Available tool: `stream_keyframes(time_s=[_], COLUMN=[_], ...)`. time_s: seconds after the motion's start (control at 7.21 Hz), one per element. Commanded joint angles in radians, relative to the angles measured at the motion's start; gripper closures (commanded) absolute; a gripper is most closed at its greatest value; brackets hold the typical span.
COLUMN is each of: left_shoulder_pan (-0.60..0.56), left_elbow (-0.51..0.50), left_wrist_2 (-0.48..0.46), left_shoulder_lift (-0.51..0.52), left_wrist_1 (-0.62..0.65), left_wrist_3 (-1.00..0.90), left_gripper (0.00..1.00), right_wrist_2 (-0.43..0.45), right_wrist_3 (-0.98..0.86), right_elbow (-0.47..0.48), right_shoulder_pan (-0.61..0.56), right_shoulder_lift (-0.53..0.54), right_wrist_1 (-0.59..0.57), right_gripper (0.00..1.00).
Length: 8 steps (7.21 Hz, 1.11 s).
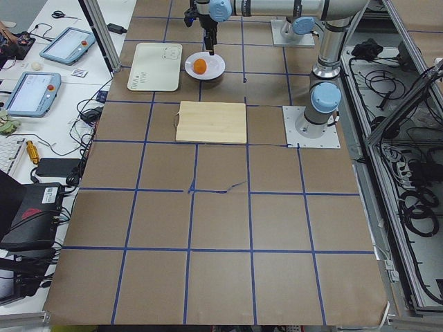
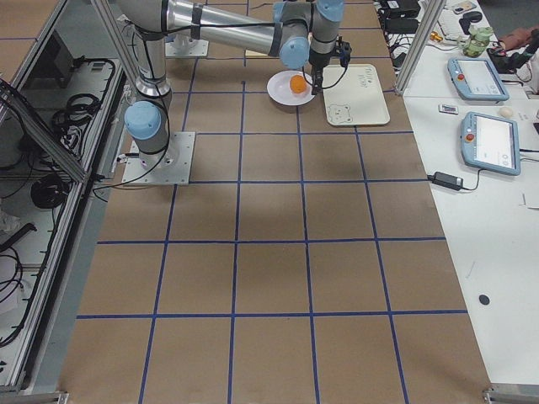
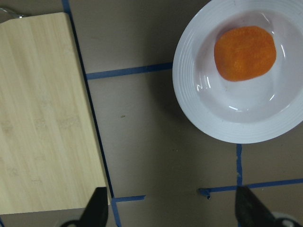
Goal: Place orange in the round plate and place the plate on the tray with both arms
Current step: 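Retract the left arm while the right gripper reaches to grip the plate rim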
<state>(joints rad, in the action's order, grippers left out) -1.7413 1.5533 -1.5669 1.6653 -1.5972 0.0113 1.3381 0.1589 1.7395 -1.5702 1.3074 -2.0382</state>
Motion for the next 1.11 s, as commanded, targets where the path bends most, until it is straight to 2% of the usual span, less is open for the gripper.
stream_keyframes(time_s=[0.0, 0.14, 0.42, 0.69, 0.97], left_shoulder_pan=[0.022, 0.038, 0.057, 0.066, 0.065], left_elbow=[0.013, 0.046, 0.022, -0.106, -0.104], left_wrist_2=[0.001, 0.001, -0.012, -0.012, -0.007], left_shoulder_lift=[-0.084, -0.085, -0.093, -0.017, -0.018], left_wrist_1=[0.096, 0.156, 0.146, 0.078, 0.076], left_wrist_3=[-0.039, -0.040, -0.077, -0.077, -0.079], left_gripper=[0.08, 0.00, 0.00, 0.00, 0.00], right_wrist_2=[-0.124, -0.189, -0.282, -0.287, -0.286], right_wrist_3=[0.077, 0.089, 0.152, 0.160, 0.163], right_elbow=[0.240, 0.280, 0.290, 0.295, 0.296], right_shoulder_pan=[-0.011, -0.011, -0.013, -0.020, -0.037], right_shoulder_lift=[-0.014, -0.031, -0.116, -0.149, -0.169], right_wrist_1=[-0.341, -0.421, -0.483, -0.505, -0.504], right_gripper=[0.00, 0.00, 0.00, 0.00, 0.00])
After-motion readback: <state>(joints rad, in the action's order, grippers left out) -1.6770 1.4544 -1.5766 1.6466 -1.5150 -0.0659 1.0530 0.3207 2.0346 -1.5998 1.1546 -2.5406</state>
